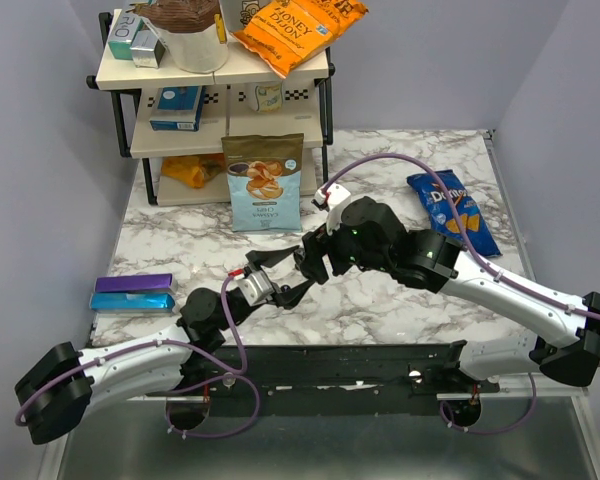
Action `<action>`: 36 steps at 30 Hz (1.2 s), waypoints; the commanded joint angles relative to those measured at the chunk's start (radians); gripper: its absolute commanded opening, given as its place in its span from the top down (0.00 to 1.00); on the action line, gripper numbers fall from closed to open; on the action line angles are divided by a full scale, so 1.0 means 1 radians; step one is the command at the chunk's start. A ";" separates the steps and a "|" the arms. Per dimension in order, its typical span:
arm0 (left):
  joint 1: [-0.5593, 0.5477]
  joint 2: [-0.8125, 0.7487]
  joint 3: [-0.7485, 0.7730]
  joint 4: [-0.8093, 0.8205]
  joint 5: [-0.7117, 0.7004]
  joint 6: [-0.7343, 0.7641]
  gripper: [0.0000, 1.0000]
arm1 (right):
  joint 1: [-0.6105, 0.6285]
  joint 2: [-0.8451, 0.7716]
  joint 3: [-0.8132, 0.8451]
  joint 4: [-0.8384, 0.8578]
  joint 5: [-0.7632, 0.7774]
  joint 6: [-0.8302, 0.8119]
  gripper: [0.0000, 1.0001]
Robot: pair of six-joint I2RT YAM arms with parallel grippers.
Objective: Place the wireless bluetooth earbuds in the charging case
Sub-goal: Open the charging case.
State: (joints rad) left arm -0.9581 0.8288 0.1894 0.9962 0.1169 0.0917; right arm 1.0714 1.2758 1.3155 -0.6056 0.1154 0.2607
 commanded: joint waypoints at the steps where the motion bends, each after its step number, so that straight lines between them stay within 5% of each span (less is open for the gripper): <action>1: -0.007 -0.022 0.024 -0.002 -0.016 0.029 1.00 | -0.013 0.004 -0.005 -0.037 0.027 0.009 0.20; 23: -0.008 -0.023 0.016 0.005 -0.040 0.037 1.00 | -0.059 -0.124 -0.079 0.066 -0.020 0.032 0.21; 36: -0.010 -0.017 0.019 0.030 -0.033 0.029 1.00 | -0.103 -0.056 -0.073 0.112 -0.144 0.080 0.40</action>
State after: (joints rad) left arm -0.9600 0.8150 0.1894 0.9798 0.0830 0.1085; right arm 0.9794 1.1946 1.2415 -0.5327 0.0402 0.3264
